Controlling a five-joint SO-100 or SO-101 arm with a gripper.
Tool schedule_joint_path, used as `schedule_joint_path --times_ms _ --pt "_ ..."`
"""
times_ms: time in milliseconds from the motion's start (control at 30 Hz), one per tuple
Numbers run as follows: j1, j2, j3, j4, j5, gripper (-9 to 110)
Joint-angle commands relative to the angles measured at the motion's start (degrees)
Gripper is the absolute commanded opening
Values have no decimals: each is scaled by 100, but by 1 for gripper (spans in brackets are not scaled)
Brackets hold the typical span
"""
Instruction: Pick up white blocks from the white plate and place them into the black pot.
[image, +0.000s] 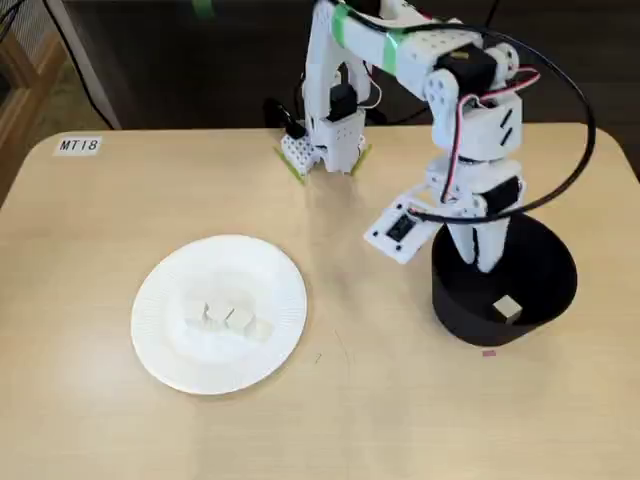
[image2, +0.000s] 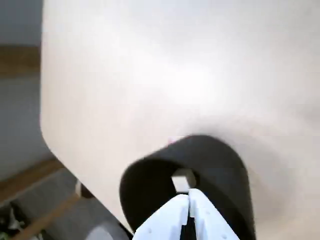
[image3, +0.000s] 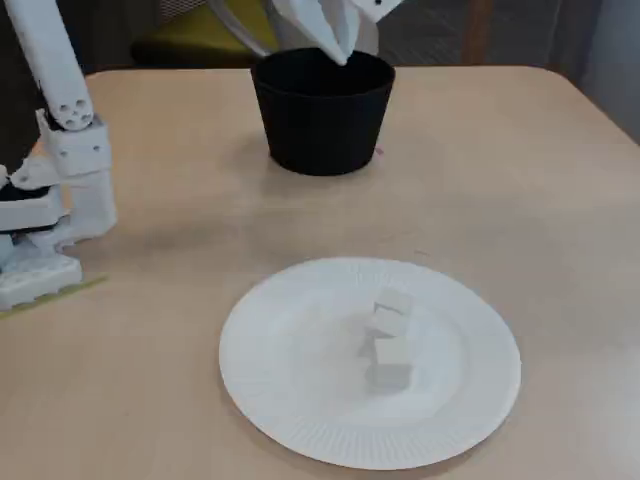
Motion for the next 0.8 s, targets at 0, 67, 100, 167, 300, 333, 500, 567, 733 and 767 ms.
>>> schedule_joint_path --times_ms 0,67,100,167,300,333,500,567,733,767 --pt "1477 624 -97 501 -299 -2" --pt "2259 659 -44 703 -396 -2" --pt "2593 633 -9 809 -378 -2" --pt "3129 510 44 923 -316 -2" --pt "3621 53 114 993 -149 -2" --pt "3674 -79 114 1002 -97 -2" --pt "3744 -659 79 949 176 -2" --pt "3753 -879 70 896 325 -2" --pt "3753 -1415 53 791 817 -2" --pt "3753 -1503 44 747 861 0"
